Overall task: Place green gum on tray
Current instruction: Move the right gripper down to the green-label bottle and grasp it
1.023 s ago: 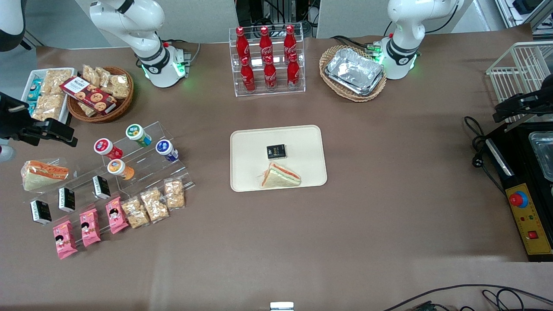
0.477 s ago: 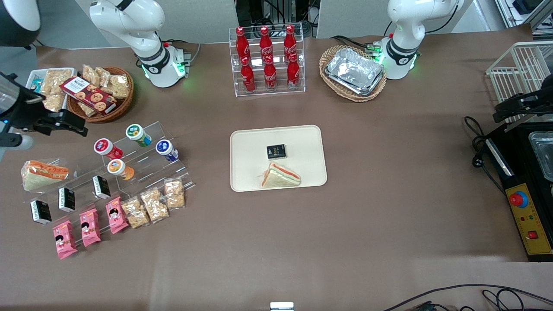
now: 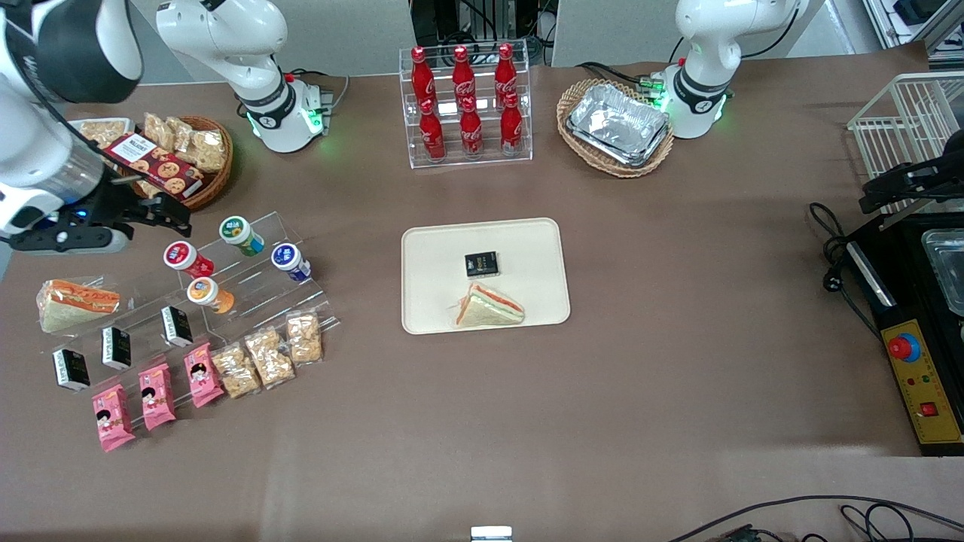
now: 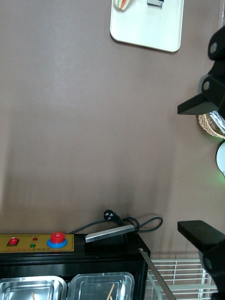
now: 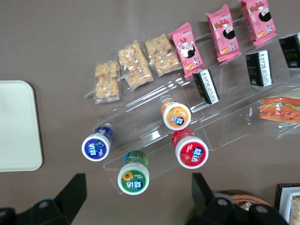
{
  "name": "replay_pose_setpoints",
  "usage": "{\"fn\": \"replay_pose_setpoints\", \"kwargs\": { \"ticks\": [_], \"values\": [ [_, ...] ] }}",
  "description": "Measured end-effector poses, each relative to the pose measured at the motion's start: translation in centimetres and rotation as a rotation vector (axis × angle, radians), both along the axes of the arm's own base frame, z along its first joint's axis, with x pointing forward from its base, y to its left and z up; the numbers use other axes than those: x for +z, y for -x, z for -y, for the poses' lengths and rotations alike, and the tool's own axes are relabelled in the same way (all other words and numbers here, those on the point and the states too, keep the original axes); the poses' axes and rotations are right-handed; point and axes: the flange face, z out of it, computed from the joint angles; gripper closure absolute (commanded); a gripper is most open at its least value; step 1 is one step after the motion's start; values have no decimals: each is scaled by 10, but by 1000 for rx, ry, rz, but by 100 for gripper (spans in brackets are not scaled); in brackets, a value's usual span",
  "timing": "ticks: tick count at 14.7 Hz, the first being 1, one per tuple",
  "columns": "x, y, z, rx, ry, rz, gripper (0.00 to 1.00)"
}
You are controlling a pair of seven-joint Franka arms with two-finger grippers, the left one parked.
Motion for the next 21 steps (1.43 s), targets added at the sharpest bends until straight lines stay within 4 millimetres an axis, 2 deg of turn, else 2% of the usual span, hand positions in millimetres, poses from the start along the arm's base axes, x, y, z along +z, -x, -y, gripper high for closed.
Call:
{"fn": "replay_pose_setpoints", "kwargs": {
  "ticks": [6, 21],
  "values": [
    [-61, 25, -11, 38, 5, 18, 0],
    [-135, 59, -18, 60, 9, -15, 0]
  ]
}}
